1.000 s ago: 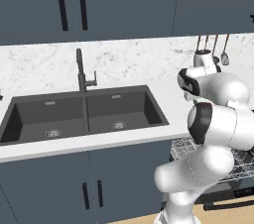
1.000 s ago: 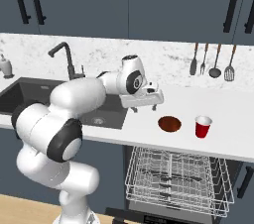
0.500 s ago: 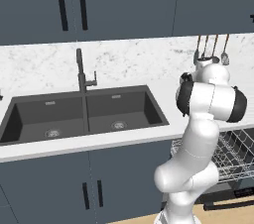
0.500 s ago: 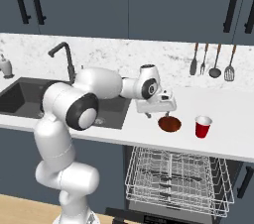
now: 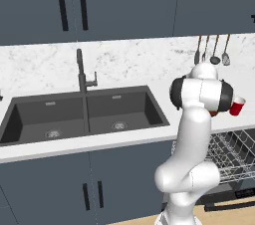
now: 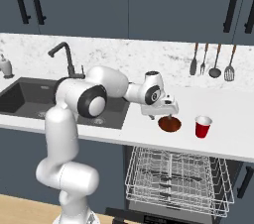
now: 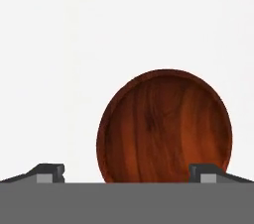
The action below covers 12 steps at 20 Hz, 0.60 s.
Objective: Pick up the cup and bowl from the counter, place them in the dishwasher, and close the dishwasher door.
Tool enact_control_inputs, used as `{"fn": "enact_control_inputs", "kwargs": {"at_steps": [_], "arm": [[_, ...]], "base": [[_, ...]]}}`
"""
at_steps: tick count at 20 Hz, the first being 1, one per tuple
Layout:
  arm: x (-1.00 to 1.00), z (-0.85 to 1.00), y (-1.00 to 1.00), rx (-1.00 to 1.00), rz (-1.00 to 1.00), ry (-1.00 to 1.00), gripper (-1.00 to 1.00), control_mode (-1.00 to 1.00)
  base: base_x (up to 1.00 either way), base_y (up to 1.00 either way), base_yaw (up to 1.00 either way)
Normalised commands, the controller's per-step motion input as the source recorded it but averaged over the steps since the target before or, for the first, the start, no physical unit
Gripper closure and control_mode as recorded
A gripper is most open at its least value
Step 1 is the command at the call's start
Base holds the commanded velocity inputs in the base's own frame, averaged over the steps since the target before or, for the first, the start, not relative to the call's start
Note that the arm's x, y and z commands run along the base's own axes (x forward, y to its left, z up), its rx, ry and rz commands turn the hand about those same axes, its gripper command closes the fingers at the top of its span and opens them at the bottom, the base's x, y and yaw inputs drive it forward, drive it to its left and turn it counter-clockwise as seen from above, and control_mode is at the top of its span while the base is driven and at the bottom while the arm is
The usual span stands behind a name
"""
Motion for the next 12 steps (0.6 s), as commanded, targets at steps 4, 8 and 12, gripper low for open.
{"fn": "enact_control_inputs", "kwargs": {"at_steps": [4, 8, 12], "arm": [[0.35, -0.19, 0.00, 0.00, 0.00, 0.00, -1.00, -1.00], [0.02, -0.27, 0.00, 0.00, 0.00, 0.00, -1.00, -1.00], [0.00, -0.38, 0.04, 0.00, 0.00, 0.00, -1.00, -1.00]], "base": [[0.00, 0.00, 0.00], [0.00, 0.00, 0.00], [0.00, 0.00, 0.00]]}}
